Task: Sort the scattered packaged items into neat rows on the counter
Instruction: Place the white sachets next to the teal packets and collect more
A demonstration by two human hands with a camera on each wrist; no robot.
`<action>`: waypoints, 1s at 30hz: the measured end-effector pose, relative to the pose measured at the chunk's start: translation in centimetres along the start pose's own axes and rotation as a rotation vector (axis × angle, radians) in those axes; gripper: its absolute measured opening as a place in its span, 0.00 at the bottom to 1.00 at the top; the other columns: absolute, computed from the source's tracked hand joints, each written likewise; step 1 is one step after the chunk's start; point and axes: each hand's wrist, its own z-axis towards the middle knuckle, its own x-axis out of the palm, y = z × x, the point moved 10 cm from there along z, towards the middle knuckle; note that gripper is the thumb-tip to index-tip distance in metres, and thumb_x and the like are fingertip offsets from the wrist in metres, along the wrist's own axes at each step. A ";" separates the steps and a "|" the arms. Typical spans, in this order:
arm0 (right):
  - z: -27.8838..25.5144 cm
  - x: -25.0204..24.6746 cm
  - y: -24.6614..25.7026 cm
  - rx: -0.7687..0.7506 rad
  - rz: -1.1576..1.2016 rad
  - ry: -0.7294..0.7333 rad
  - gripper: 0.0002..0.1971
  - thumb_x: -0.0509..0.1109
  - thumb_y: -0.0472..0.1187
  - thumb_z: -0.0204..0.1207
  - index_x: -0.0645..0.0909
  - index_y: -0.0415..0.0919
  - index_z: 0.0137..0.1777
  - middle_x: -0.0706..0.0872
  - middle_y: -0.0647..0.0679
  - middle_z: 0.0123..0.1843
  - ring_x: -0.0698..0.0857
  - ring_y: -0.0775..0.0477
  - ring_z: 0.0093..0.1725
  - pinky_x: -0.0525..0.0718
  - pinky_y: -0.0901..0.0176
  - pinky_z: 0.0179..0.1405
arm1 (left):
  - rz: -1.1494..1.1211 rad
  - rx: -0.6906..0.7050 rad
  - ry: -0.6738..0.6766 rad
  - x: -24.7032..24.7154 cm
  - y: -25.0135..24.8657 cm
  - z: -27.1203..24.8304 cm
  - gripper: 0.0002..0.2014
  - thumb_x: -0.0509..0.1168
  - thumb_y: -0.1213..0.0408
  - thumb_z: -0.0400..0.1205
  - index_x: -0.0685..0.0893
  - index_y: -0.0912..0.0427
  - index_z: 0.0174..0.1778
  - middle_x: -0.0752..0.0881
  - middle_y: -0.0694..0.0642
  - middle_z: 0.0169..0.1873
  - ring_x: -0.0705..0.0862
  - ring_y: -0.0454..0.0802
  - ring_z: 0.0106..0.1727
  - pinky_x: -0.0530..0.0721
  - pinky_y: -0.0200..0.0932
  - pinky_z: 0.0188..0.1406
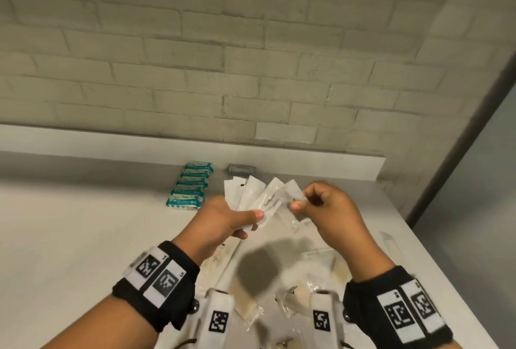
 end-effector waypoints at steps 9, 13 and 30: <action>-0.6 2.0 1.9 -0.164 -0.437 0.397 0.16 0.72 0.37 0.73 0.74 0.55 0.54 0.78 0.59 0.39 0.77 0.60 0.37 0.74 0.66 0.33 | 0.006 -0.033 0.052 3.4 -1.1 0.7 0.12 0.76 0.69 0.73 0.87 0.62 0.51 0.90 0.55 0.37 0.87 0.47 0.35 0.83 0.38 0.29; 0.4 -0.6 -2.0 0.028 -0.166 0.269 0.08 0.71 0.32 0.76 0.80 0.45 0.50 0.83 0.54 0.39 0.80 0.56 0.35 0.76 0.68 0.33 | -0.178 -0.077 0.052 4.2 -0.1 0.3 0.08 0.64 0.72 0.82 0.84 0.65 0.55 0.90 0.60 0.45 0.89 0.49 0.41 0.88 0.40 0.37; 1.0 -0.1 -4.8 0.258 0.463 0.280 0.01 0.73 0.32 0.75 0.83 0.36 0.43 0.87 0.47 0.30 0.84 0.49 0.28 0.80 0.63 0.25 | -0.188 -0.045 0.021 8.0 0.9 1.4 0.13 0.67 0.73 0.81 0.84 0.56 0.59 0.92 0.56 0.50 0.91 0.52 0.47 0.88 0.41 0.38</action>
